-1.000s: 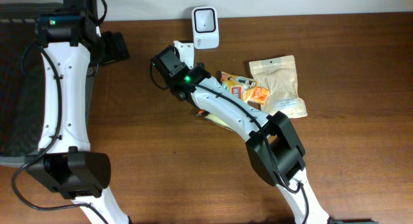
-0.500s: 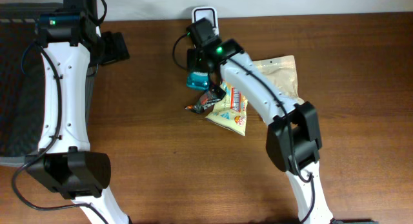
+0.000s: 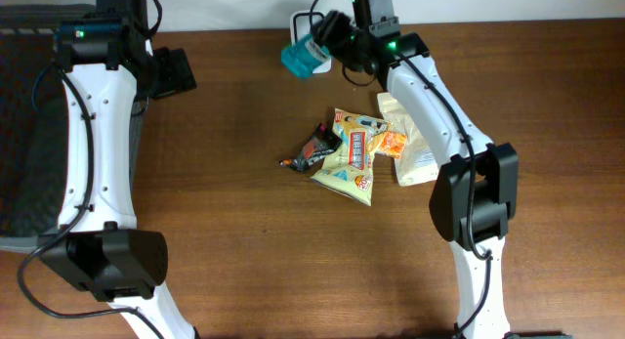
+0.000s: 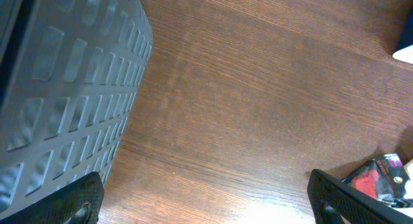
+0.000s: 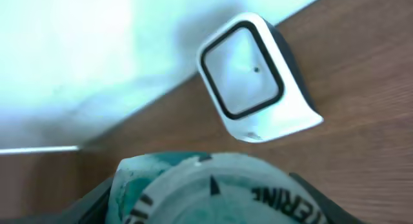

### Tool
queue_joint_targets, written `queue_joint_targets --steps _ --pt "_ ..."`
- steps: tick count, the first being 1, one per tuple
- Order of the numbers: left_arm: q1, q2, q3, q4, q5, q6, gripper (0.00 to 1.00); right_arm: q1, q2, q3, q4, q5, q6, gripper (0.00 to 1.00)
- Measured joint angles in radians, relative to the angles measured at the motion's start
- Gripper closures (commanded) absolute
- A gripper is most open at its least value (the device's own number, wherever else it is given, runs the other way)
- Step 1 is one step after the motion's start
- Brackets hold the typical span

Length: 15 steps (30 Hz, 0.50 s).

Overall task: Scan the item barcode
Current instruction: 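Lift the Listerine bottle up to the scanner window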

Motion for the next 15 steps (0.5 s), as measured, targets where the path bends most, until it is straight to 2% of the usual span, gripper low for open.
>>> queue_joint_targets --steps 8,11,15 --pt "0.000 0.000 0.000 0.000 0.000 0.000 0.01 0.001 0.100 0.003 0.269 -0.118 0.315 0.40" --pt "0.000 0.000 0.000 0.000 0.000 0.000 0.01 -0.005 0.150 0.003 0.301 -0.154 0.436 0.40" --pt "0.000 0.000 0.000 0.000 0.000 0.000 0.01 -0.038 0.164 0.003 0.301 -0.173 0.497 0.40"
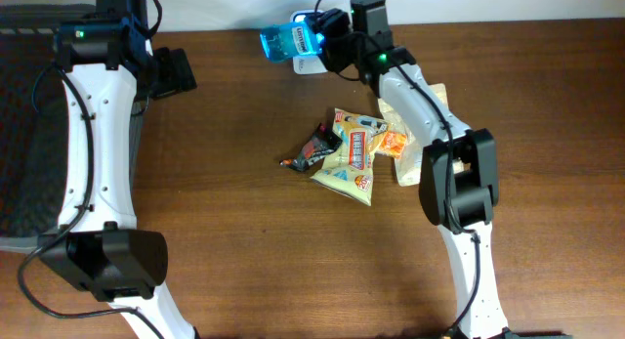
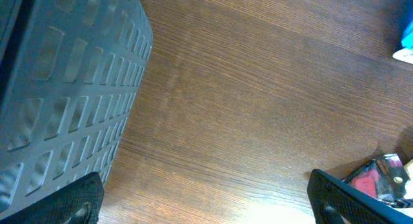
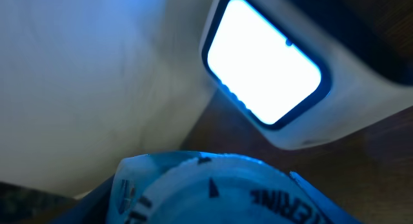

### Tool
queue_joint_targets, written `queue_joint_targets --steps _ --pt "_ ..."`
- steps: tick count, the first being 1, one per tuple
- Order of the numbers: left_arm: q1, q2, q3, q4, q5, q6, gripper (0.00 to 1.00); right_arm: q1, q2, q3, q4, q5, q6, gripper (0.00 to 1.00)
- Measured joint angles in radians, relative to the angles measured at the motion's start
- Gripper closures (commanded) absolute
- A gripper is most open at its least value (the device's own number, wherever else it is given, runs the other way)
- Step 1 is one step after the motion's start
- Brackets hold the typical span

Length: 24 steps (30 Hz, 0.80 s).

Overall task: Scan the item barcode
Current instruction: 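Lift the Listerine bottle up to the scanner window, then carry the Listerine bottle to the right side of the table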

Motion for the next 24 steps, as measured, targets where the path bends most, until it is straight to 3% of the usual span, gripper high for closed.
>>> queue_joint_targets --steps 10,17,24 --pt "0.000 0.000 0.000 0.000 0.000 0.000 0.01 -0.116 0.000 0.000 0.002 -0.084 0.036 0.40" --pt "0.000 0.000 0.000 0.000 0.000 0.000 0.01 -0.124 0.000 0.016 0.048 -0.173 -0.073 0.41" --pt "0.000 0.000 0.000 0.001 0.000 0.000 0.01 -0.292 -0.010 0.185 -0.402 -0.138 -0.374 0.41"
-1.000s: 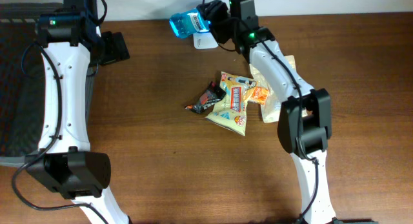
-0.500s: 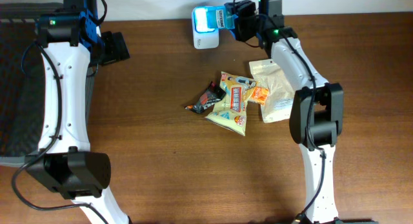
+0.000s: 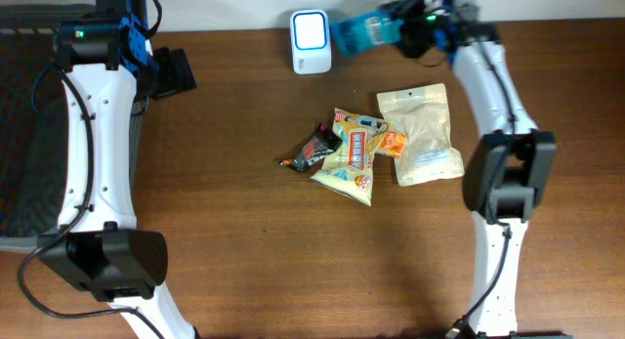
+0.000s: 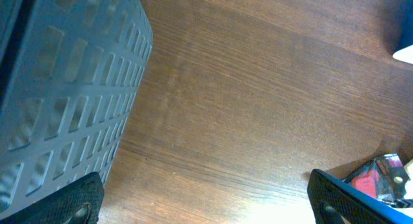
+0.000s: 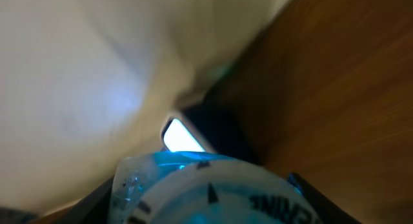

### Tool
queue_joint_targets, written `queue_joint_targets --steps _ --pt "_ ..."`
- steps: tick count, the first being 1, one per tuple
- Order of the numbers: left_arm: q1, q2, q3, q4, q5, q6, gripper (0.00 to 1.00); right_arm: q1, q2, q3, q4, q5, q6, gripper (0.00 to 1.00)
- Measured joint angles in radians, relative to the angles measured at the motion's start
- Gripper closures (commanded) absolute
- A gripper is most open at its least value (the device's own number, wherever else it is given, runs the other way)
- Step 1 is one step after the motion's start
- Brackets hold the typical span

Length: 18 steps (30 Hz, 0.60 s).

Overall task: Scan the item barcode
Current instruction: 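Carry the Listerine bottle to the right side of the table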

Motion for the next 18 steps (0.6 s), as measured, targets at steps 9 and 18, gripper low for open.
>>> queue_joint_targets --steps 9,18 --pt "0.000 0.000 0.000 -0.001 0.000 0.000 0.01 -0.356 -0.069 0.392 -0.745 0.463 -0.400 0.41" --pt "0.000 0.000 0.000 0.000 0.000 0.000 0.01 -0.587 -0.068 0.285 -0.744 0.892 -0.522 0.40"
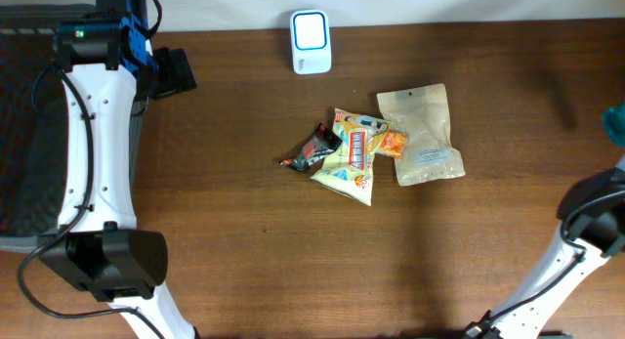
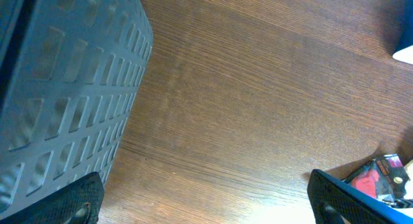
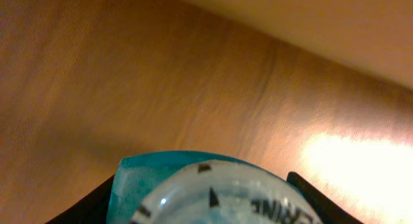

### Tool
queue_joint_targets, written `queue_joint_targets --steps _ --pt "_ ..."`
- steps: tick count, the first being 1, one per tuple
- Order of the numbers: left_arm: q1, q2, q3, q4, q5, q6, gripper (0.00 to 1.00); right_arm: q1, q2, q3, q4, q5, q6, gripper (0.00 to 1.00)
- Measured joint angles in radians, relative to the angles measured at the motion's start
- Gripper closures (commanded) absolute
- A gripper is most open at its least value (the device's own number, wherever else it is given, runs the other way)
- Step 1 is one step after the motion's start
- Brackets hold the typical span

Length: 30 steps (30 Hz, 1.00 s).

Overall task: Scan the item barcode
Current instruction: 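Carry the Listerine bottle to the right side of the table, then reach the right gripper to the yellow snack bag and grasp it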

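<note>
The white barcode scanner (image 1: 311, 28) stands at the table's back edge, its window facing up. My right gripper (image 3: 208, 208) is shut on a teal bottle (image 3: 193, 179) with a white printed cap, held over bare wood. In the overhead view only a teal sliver of the bottle (image 1: 616, 123) shows at the far right edge, well away from the scanner. My left gripper (image 2: 210, 208) stands open over the table at the back left, holding nothing.
A yellow snack pack (image 1: 352, 155), a beige pouch (image 1: 422, 134) and a dark wrapper (image 1: 311, 149) lie mid-table. A grey slotted crate (image 2: 58, 88) stands at the far left, beside the left arm.
My right gripper, still shut on the teal bottle, has moved from just right of the scanner to the table's far right edge. The left arm has not moved.
The right gripper held the teal bottle close by the scanner. Then the bottle was in front of the scanner's brightly lit window. Then it was held to the scanner's right, and now it is at the far right edge. The left gripper stayed open throughout.
</note>
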Motion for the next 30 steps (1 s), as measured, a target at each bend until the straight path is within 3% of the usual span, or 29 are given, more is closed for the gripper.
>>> queue_joint_targets --steps 4,8,13,15,24,30 --pt "0.000 0.000 0.000 0.000 0.000 0.000 0.01 -0.104 0.001 -0.116 0.138 0.019 -0.017 0.40" --pt "-0.001 0.000 0.000 -0.001 0.000 0.000 0.01 -0.124 0.002 -0.249 0.312 0.024 -0.123 0.39" --pt "-0.001 0.000 0.000 0.000 0.000 0.000 0.01 -0.123 0.005 -0.371 0.416 0.007 -0.160 0.25" --pt "-0.001 0.000 0.000 0.000 0.000 0.000 0.01 -0.123 0.005 -0.373 0.429 0.006 -0.163 0.01" --pt "-0.001 0.000 0.000 0.000 0.000 0.000 0.01 -0.123 -0.002 -0.369 0.355 0.006 -0.175 0.01" --pt "-0.001 0.000 0.000 0.000 0.000 0.000 0.01 -0.123 -0.153 -0.369 0.294 -0.068 -0.175 0.01"
